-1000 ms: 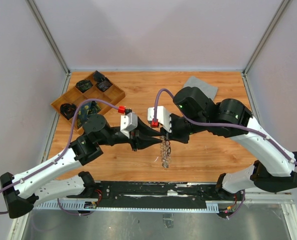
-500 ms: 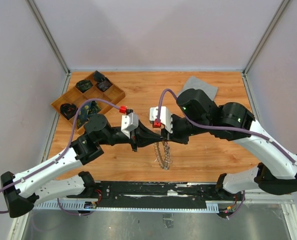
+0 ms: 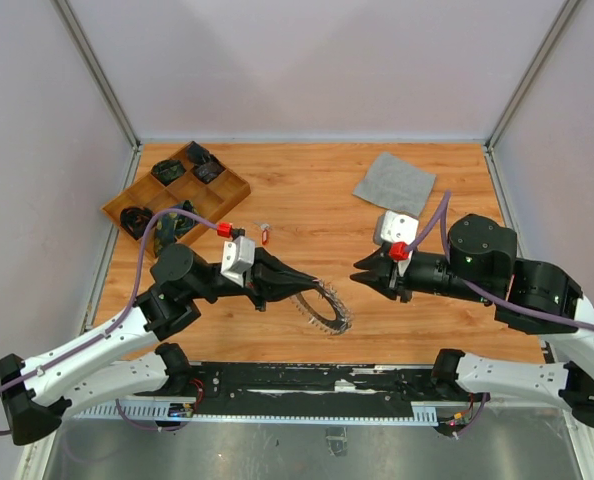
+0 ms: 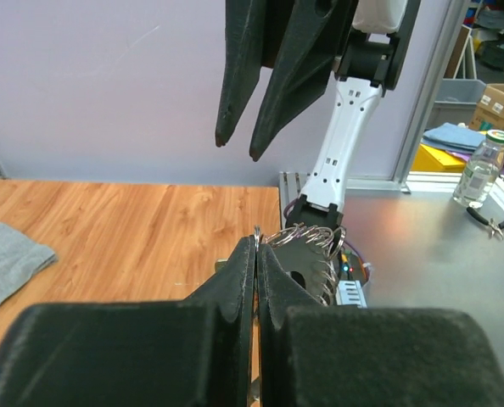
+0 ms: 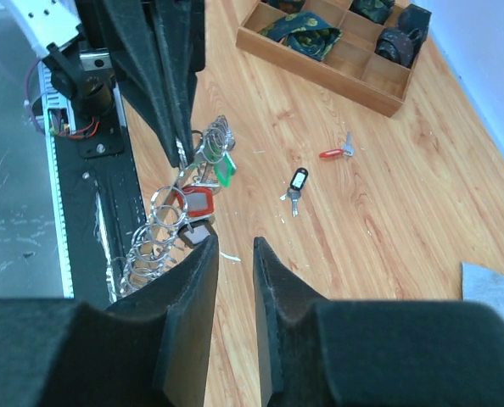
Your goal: Put the keys on the keyring
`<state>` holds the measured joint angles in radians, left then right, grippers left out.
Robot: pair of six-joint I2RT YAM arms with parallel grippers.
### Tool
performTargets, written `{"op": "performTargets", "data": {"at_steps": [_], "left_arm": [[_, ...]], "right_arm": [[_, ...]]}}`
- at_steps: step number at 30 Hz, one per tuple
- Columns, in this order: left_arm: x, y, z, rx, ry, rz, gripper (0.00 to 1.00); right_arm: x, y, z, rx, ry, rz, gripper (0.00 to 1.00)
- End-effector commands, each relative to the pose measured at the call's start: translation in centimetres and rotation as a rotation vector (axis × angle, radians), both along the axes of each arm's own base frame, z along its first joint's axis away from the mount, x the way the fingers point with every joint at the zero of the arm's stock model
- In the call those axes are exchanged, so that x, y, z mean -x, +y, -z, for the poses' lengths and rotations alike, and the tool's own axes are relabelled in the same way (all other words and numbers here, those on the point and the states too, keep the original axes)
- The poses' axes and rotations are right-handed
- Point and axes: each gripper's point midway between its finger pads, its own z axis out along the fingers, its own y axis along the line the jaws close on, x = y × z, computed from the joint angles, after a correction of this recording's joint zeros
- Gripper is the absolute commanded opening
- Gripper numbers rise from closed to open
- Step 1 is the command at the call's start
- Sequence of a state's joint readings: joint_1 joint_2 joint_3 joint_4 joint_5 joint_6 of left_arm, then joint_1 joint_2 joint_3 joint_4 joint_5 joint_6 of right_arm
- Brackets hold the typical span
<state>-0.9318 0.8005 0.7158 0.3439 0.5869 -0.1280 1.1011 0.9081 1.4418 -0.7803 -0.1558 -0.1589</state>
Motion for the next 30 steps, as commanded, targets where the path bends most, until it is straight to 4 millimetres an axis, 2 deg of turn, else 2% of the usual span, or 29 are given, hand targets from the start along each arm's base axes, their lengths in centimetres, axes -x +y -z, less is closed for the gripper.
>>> {"op": "performTargets", "data": {"at_steps": [1,5,7,12,15,22,26,30], "left_arm": [[1.0,0.7,-3.0,0.112,-0.06,0.025,0.0],[0.5,0.7,-3.2,0.118,-0.051,-0.001,0.0],[0.1,0.6,-3.2,0.117,-0.04,-0.02,0.0],[-0.4,0.5,-3.2,0.115,-0.03,-0.039,0.01],[-0.6,0.4,-3.2,0.117,-0.026,-0.047,0.0],[-0.5,0.4,-3.1,0.121,-0.034,-0.044,0.01],[0.1,0.5,-3.7,0.144,-0.054,-0.015,0.01],[0.8,0.7,-4.1,0.17,-0.069,0.015,0.01]], "right_arm": [[-0.7,0.8,0.0,-0.065,0.033,0.066,0.23],[0.2,1.5,2.3,-0.003,0.106,0.019,0.23],[1.0,2.3,2.8,0.002,0.143,-0.029,0.25],[2.1,4.4,2.7,-0.043,0.21,-0.102,0.33],[2.3,5.2,2.3,-0.071,0.216,-0.118,0.42],[1.3,3.8,2.0,-0.085,0.16,-0.044,0.48],[1.0,2.7,2.3,-0.093,0.125,-0.015,0.46],[1.4,2.5,2.9,-0.085,0.122,-0.036,0.43]]}}
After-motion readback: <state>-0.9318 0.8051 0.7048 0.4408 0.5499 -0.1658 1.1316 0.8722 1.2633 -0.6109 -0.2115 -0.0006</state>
